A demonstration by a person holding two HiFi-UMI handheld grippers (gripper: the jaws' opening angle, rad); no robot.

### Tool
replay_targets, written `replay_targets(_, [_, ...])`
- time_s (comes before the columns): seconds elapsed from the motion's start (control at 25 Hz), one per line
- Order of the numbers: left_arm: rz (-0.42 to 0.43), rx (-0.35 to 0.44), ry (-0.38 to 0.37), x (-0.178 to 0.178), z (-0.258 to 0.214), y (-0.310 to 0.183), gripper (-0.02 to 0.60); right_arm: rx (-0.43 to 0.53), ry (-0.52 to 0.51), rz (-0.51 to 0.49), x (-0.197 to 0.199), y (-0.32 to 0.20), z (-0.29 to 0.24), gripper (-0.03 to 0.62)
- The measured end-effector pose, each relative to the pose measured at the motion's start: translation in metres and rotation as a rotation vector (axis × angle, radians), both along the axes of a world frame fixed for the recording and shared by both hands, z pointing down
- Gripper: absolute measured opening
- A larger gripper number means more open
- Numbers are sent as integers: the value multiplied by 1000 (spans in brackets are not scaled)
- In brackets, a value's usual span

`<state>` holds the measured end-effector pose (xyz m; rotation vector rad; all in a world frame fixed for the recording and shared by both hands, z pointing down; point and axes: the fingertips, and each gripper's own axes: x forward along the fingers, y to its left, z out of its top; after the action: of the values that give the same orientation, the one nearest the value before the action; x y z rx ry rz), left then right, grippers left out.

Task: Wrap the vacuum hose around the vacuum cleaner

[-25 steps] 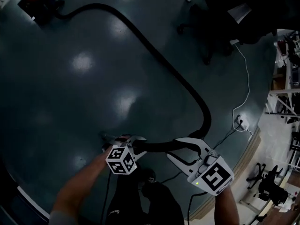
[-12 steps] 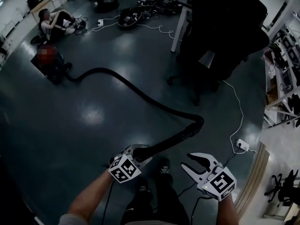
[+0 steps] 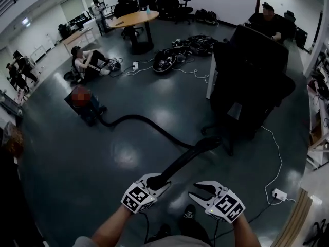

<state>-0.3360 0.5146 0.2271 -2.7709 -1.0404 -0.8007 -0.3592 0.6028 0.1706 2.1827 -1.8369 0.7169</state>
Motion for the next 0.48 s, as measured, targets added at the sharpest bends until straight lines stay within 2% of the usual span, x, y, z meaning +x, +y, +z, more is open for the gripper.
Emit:
replay_targets(0.28, [-135, -114, 118, 59, -82, -2, 150, 18, -27, -176, 23, -33, 12, 135])
replay_targets(0.48, [-168, -114, 174, 76, -124, -10, 150, 83, -46, -258, 25, -81, 7, 135])
